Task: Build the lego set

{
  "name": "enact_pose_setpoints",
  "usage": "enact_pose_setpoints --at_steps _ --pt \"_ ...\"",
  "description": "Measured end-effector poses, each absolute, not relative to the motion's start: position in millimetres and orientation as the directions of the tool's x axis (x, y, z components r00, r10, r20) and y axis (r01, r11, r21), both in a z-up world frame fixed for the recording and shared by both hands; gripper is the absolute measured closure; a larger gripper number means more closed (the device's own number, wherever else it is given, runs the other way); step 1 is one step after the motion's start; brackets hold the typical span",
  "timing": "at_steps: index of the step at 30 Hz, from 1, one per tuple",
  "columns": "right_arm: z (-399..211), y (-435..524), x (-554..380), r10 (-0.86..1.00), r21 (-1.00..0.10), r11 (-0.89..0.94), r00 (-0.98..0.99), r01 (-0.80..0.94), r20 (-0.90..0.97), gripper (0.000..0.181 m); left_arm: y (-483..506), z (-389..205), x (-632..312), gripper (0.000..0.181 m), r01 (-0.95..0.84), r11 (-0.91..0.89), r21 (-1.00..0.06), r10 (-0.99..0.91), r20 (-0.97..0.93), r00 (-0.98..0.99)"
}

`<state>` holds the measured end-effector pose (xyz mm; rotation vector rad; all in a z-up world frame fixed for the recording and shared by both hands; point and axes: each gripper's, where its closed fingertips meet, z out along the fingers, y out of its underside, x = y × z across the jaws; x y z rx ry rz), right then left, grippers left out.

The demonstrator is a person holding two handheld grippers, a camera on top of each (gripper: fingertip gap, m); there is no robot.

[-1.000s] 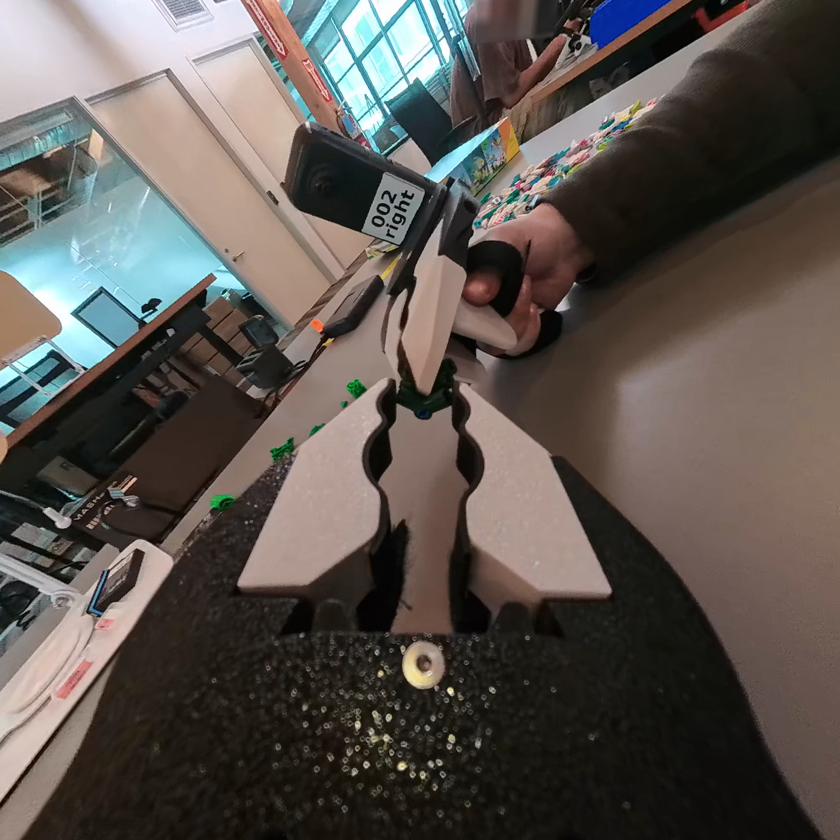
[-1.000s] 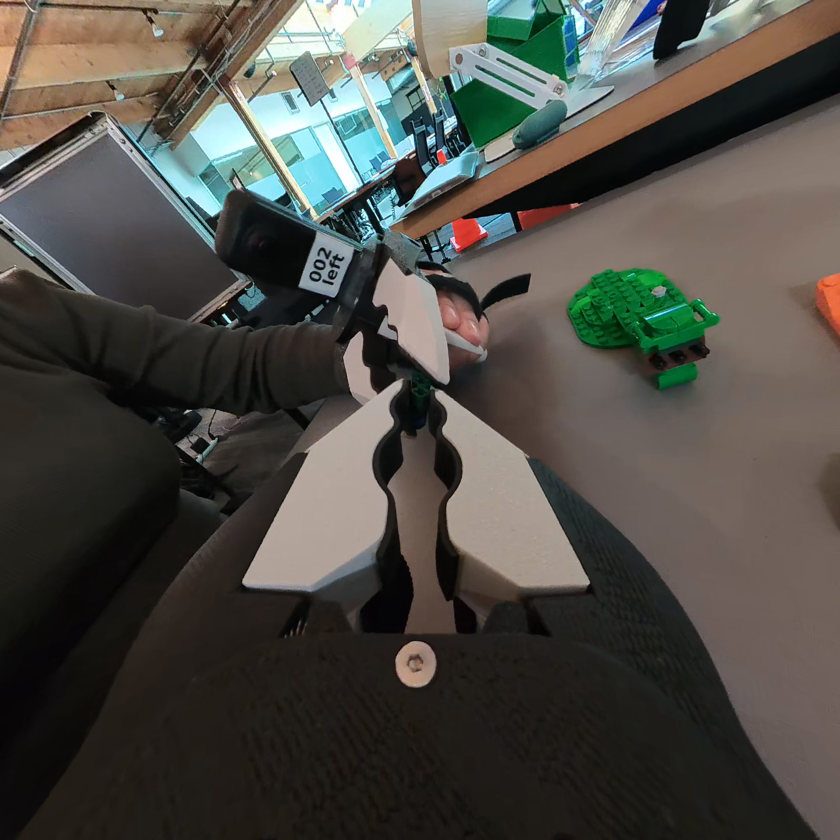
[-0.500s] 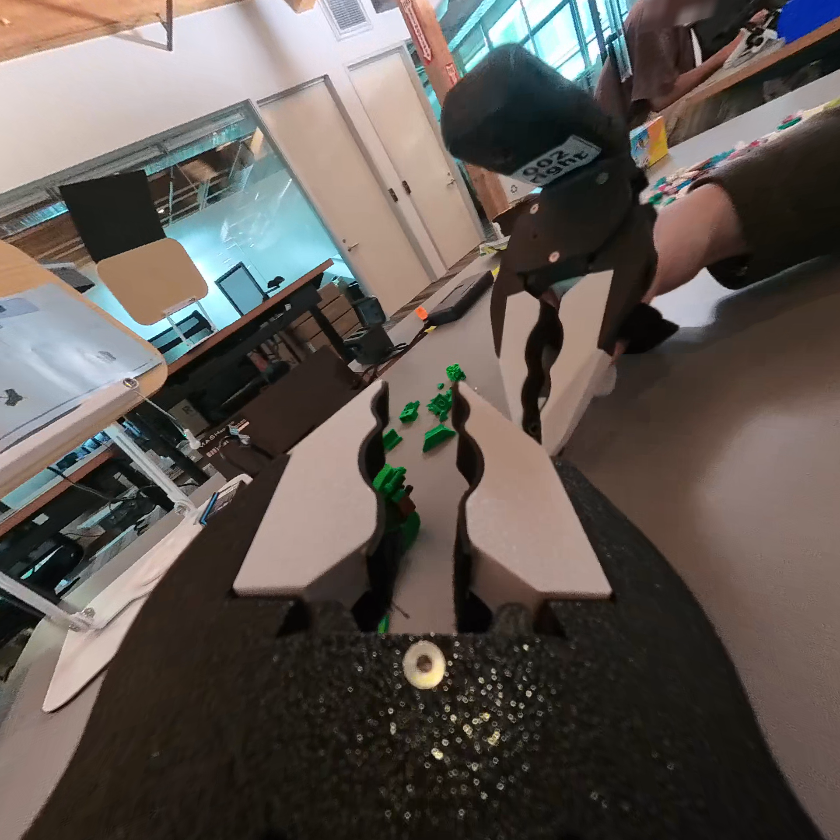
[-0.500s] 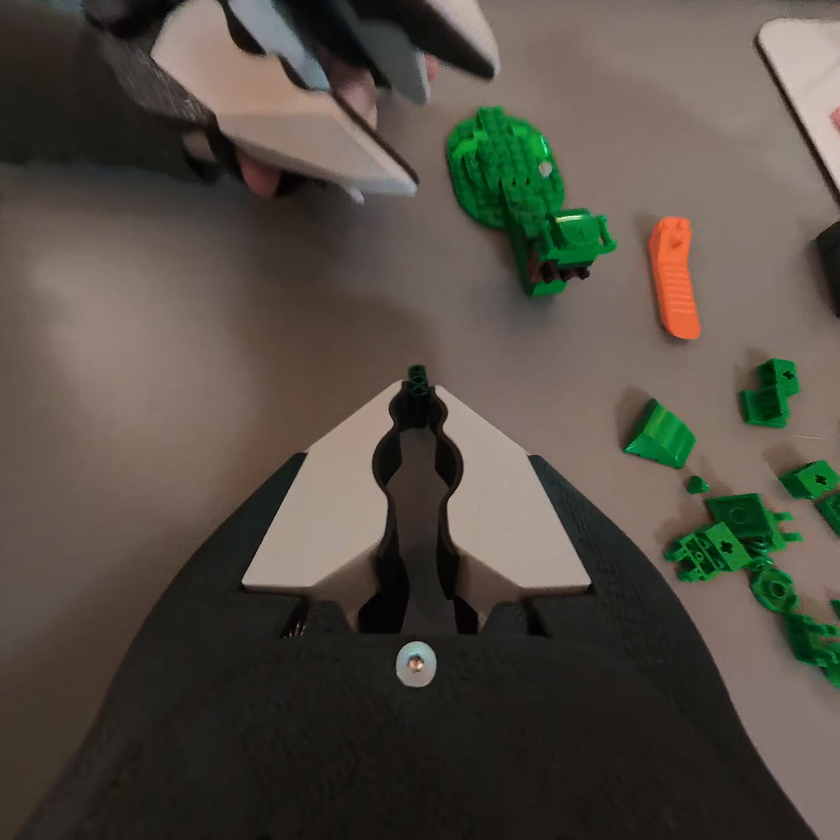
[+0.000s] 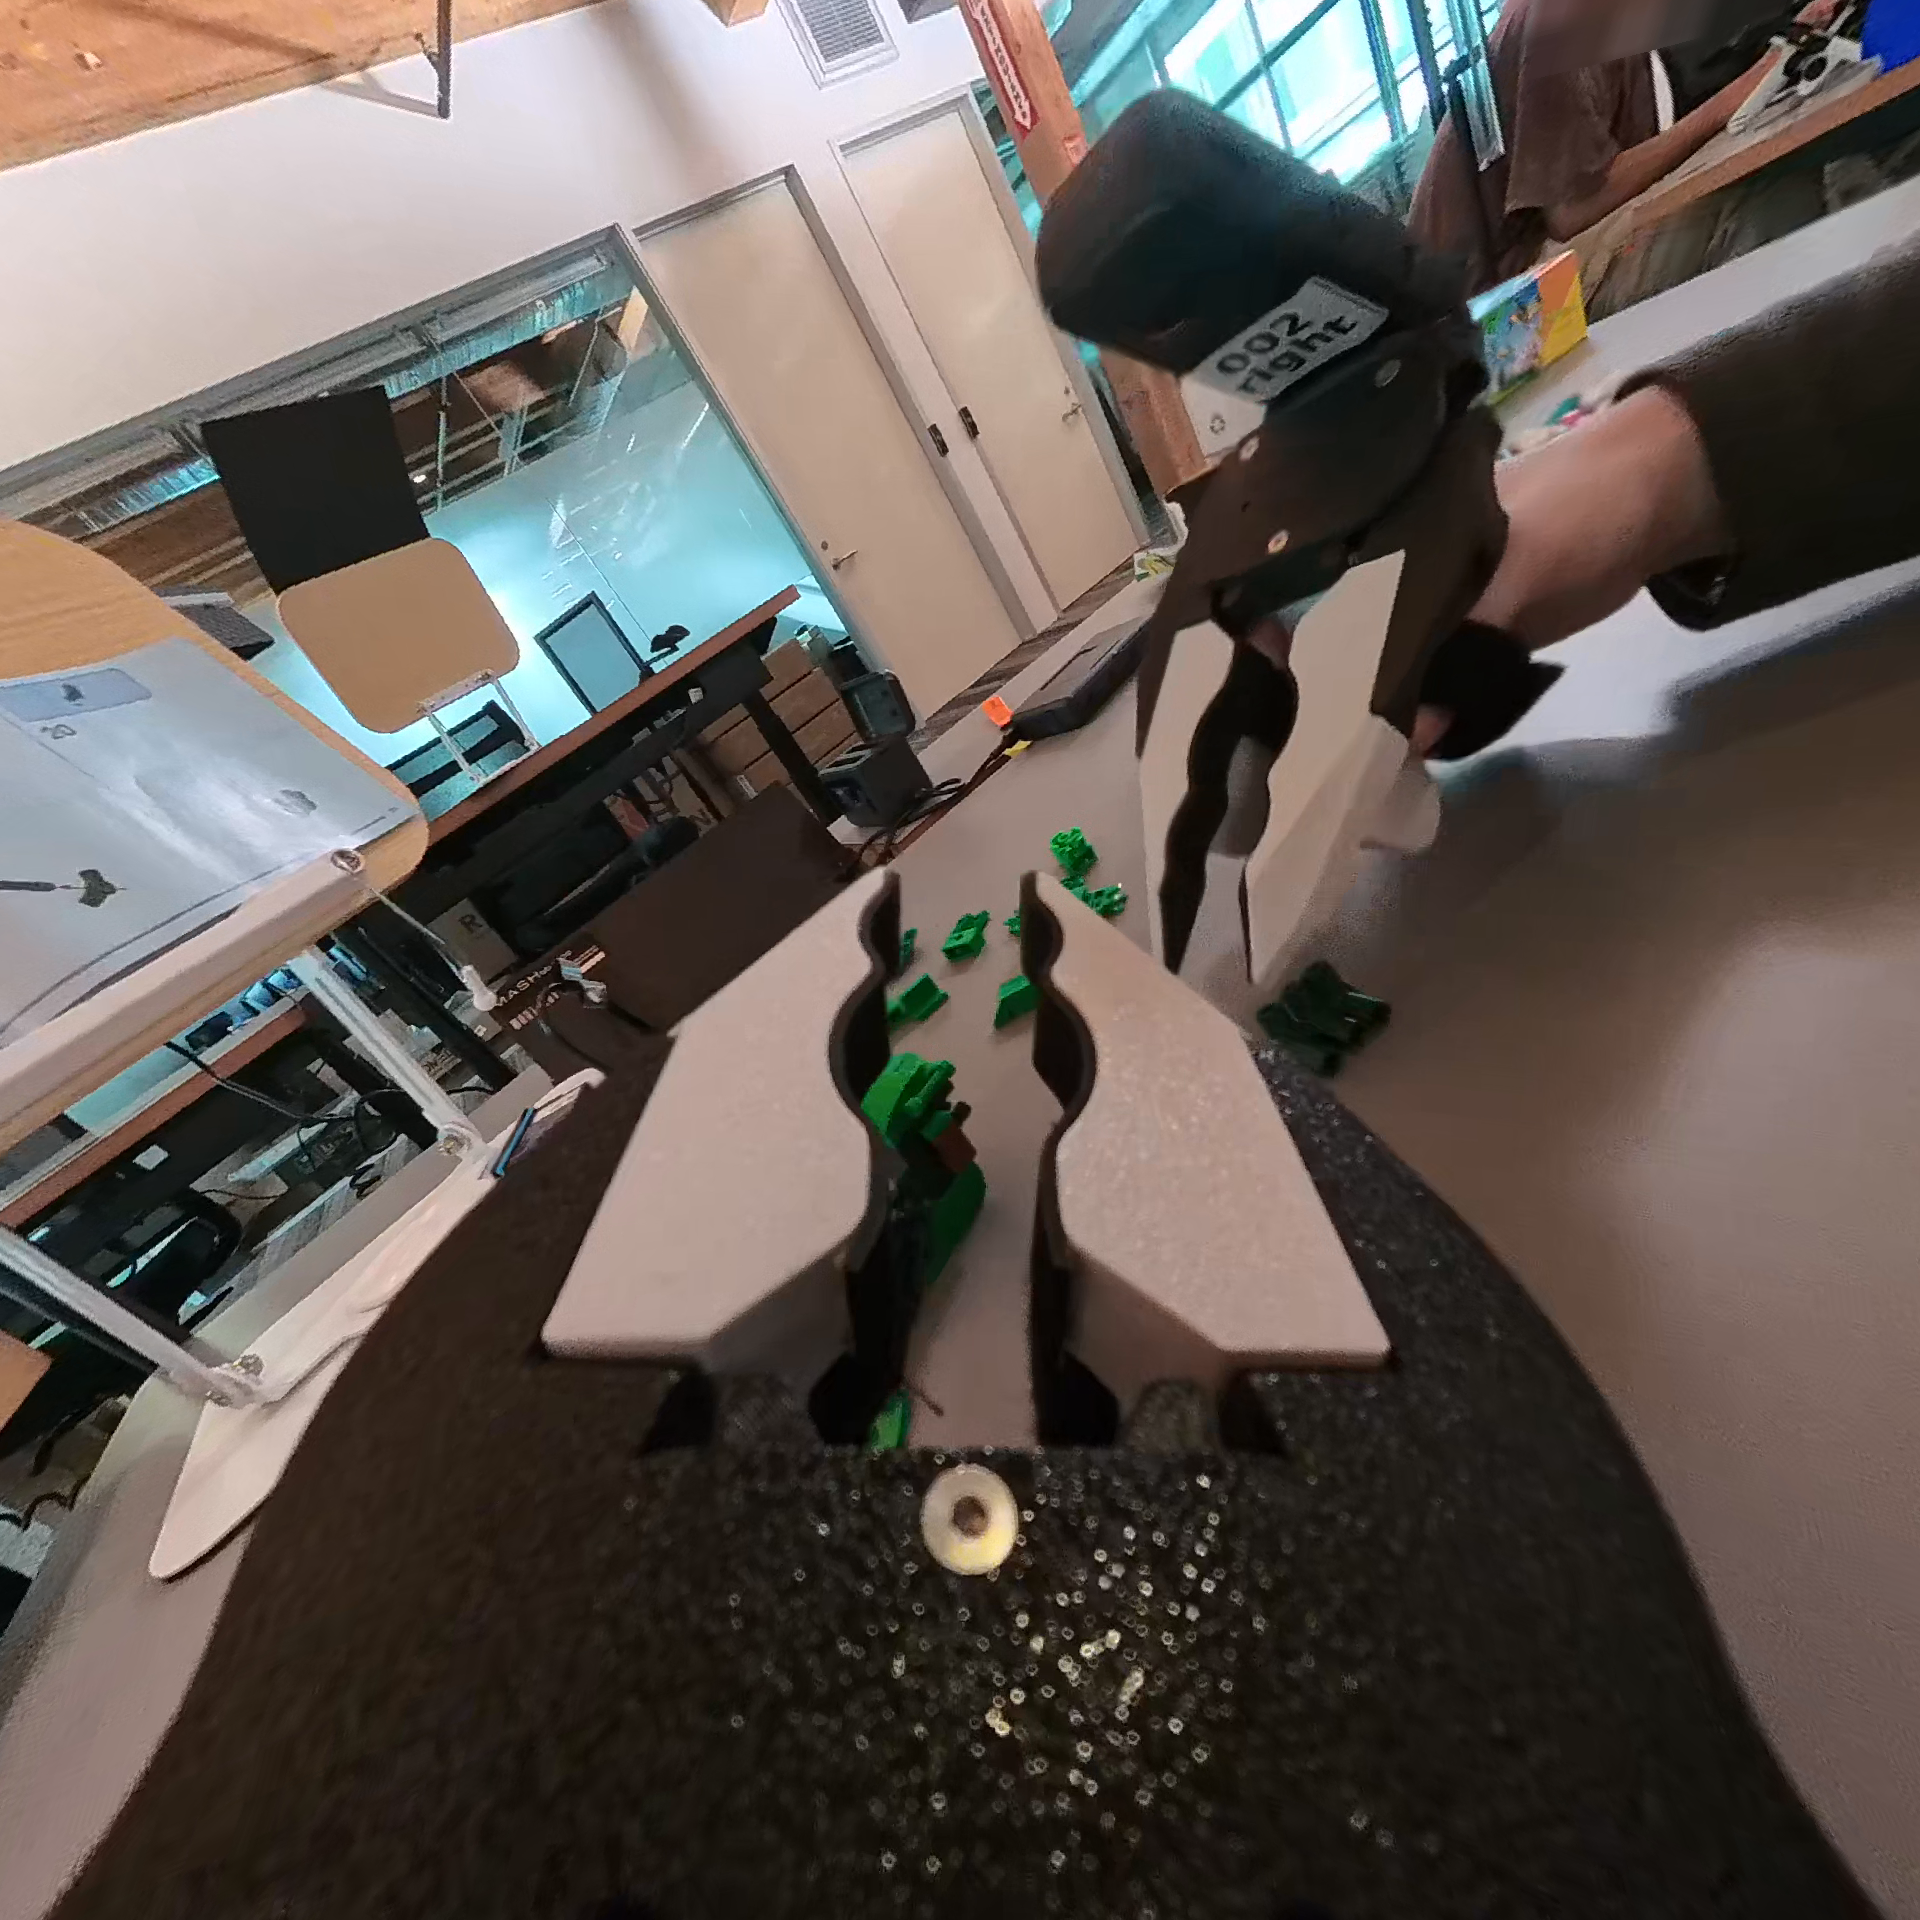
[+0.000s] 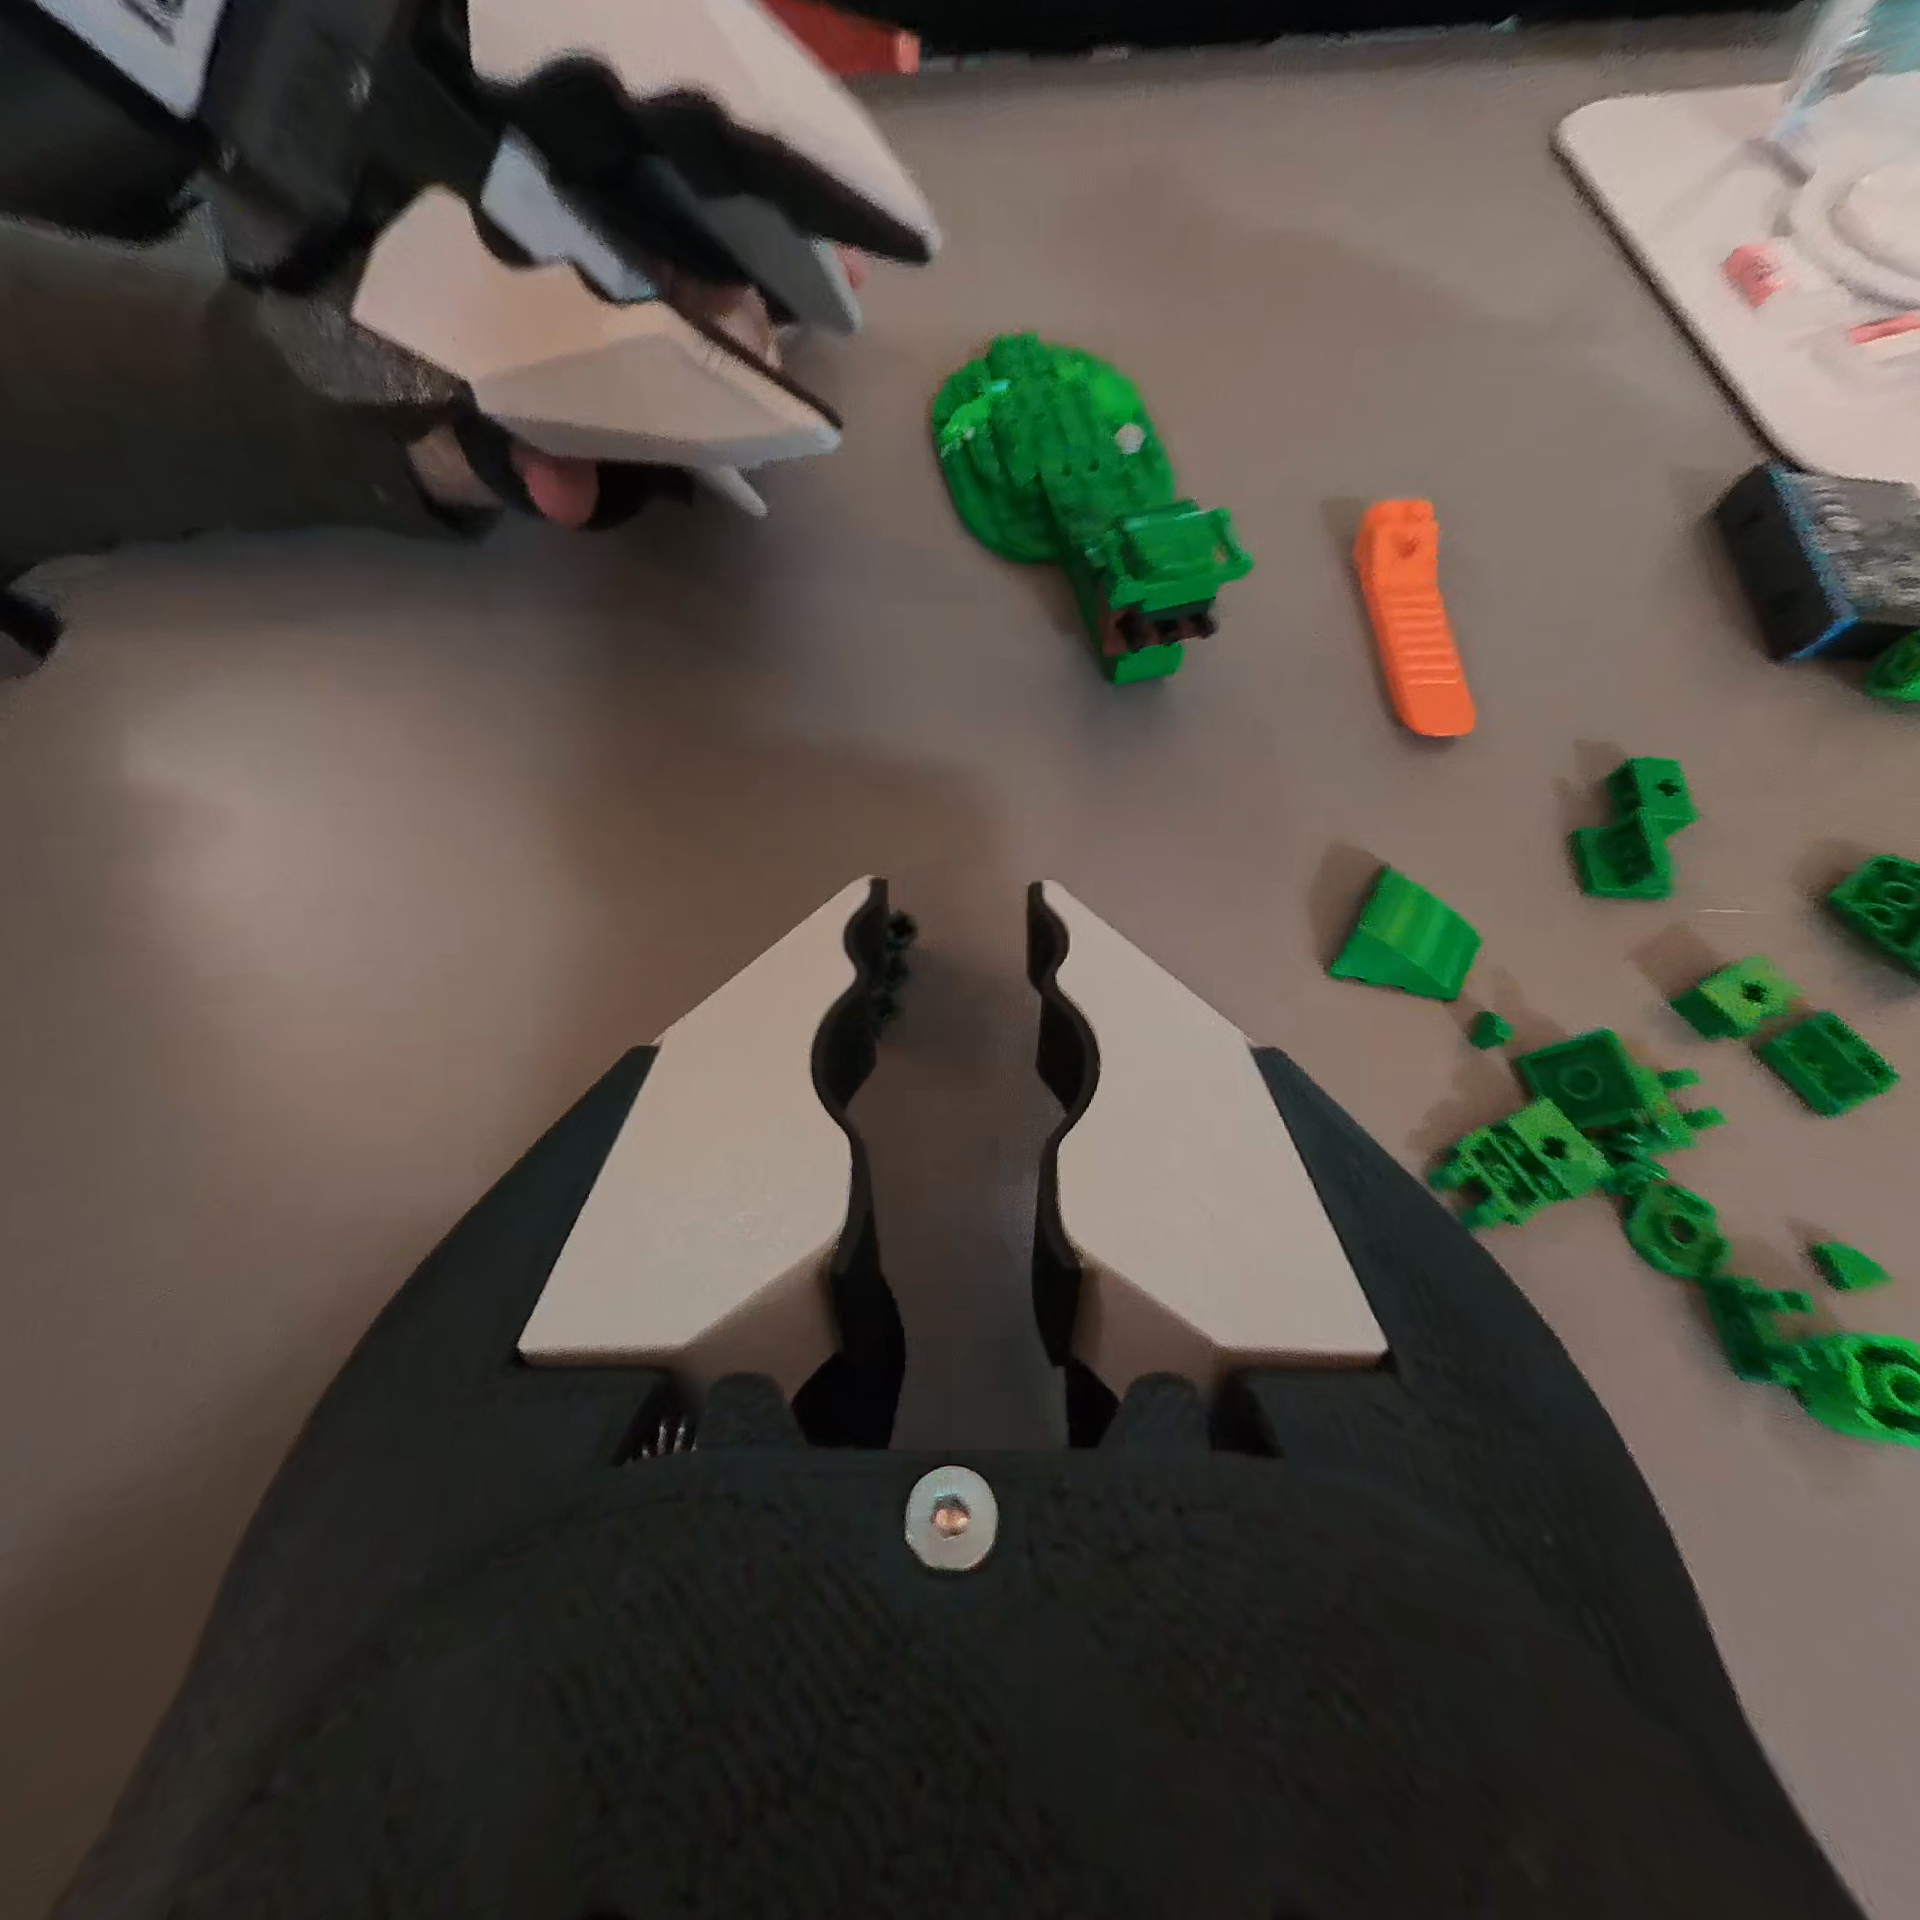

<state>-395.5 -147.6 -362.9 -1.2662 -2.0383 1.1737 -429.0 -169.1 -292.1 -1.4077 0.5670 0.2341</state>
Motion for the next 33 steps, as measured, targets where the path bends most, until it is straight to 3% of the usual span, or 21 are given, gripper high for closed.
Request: enact_pose_setpoints --at_steps 3,6,10,14,18,25,33 --pt "-338.4 -124.6 -399.4 0.933 -0.900 0.131 -0.358 0.415 -0.029 0.156 -170.3 -285.8 -435.0 0.160 -0.474 0.180 -0.862 -0.128 -0.499 0.857" --pt "-302.3 -98.5 -405.3 0.985 -0.980 0.068 -0.171 0.188 0.036 0.156 -171.2 -273.1 -447.0 0.160 -0.476 0.202 -0.856 -0.018 -0.489 0.872" --pt "-274.4 -86.8 -396.0 0.987 -0.984 0.163 0.024 -0.077 0.162 0.165 -167.7 -251.9 -447.5 0.155 -0.422 0.266 -0.866 0.124 -0.404 0.906" --pt "-273.9 -94.2 -394.9 0.950 -0.944 0.313 0.041 -0.106 0.310 0.173 -148.0 -245.4 -422.4 0.156 -0.455 0.294 -0.840 0.174 -0.421 0.890" --pt "-276.4 -98.2 -394.7 0.938 -0.932 0.345 0.020 -0.109 0.345 0.174 -131.9 -253.1 -432.4 0.157 -0.642 0.178 -0.746 0.276 -0.588 0.760" --pt "-274.2 -95.4 -392.2 0.948 -0.939 0.313 -0.007 -0.139 0.317 0.176 -124.1 -244.7 -472.1 0.158 -0.505 0.200 -0.840 0.381 -0.408 0.830" --pt "-272.2 -93.8 -390.2 0.943 -0.932 0.327 -0.003 -0.157 0.332 0.175 -120.2 -235.2 -414.8 0.164 -0.614 0.304 -0.729 0.238 -0.566 0.789"
